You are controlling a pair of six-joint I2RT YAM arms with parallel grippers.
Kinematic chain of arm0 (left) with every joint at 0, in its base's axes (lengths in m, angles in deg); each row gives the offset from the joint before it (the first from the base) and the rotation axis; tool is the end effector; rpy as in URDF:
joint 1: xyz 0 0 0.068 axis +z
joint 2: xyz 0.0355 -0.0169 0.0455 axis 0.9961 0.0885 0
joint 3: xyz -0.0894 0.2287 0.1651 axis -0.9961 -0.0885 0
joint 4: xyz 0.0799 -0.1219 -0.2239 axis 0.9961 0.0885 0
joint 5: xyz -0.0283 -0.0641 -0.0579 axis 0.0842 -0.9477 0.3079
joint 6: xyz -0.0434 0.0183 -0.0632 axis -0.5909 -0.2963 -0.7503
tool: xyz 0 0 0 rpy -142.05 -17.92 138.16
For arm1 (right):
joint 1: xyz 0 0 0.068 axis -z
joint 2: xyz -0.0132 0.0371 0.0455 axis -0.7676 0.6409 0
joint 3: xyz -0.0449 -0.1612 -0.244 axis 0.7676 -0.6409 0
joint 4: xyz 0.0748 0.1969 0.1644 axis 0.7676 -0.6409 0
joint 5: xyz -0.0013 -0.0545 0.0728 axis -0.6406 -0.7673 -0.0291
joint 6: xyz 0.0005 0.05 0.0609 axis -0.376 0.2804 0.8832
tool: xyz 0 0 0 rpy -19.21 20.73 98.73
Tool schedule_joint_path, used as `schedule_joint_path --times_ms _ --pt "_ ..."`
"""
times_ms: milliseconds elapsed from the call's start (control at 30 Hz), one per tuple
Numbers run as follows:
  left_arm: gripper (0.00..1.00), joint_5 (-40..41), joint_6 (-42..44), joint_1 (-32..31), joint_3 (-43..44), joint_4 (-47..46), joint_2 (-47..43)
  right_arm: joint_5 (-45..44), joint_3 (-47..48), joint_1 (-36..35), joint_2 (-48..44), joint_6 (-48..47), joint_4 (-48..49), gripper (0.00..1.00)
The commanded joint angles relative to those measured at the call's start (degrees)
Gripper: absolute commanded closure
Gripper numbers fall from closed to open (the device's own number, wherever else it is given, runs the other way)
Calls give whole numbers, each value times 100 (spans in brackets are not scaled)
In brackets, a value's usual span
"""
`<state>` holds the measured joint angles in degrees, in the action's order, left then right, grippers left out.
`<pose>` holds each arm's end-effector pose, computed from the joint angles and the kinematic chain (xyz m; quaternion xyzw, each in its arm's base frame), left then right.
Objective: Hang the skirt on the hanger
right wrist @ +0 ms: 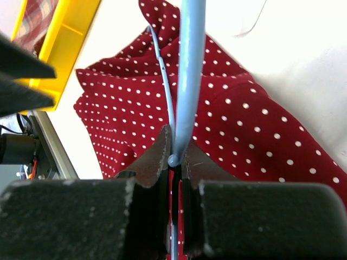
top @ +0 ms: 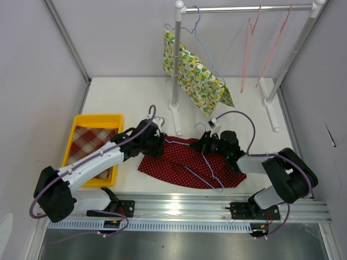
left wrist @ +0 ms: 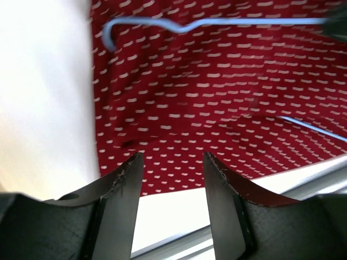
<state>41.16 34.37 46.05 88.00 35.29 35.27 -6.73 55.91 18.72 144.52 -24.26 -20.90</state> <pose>0.2054 -0.1608 0.2357 0.1385 0.9423 -0.1287 0.2764 0.2452 0.1784 0.1638 -0.1300 0.7912 0.4171 0.4280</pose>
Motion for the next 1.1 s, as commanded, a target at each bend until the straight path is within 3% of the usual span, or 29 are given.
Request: schedule_joint_path --times_ms 0,233,433,700,1067 --pt "47 442 -111 -629 462 -126 -191 -519 -101 31 -223 -377 -860 100" --pt "48 -216 117 -1929 796 -1319 703 -388 -118 285 -259 -404 -1019 100" --pt "43 -594 276 -2396 911 -2357 1637 -388 -135 294 -223 -351 -975 100" --pt "40 -349 153 -2880 919 -3578 2446 -238 -179 365 -13 -263 -765 100" --pt "39 459 223 -3399 1209 -3949 3342 52 -320 602 111 -79 -430 100"
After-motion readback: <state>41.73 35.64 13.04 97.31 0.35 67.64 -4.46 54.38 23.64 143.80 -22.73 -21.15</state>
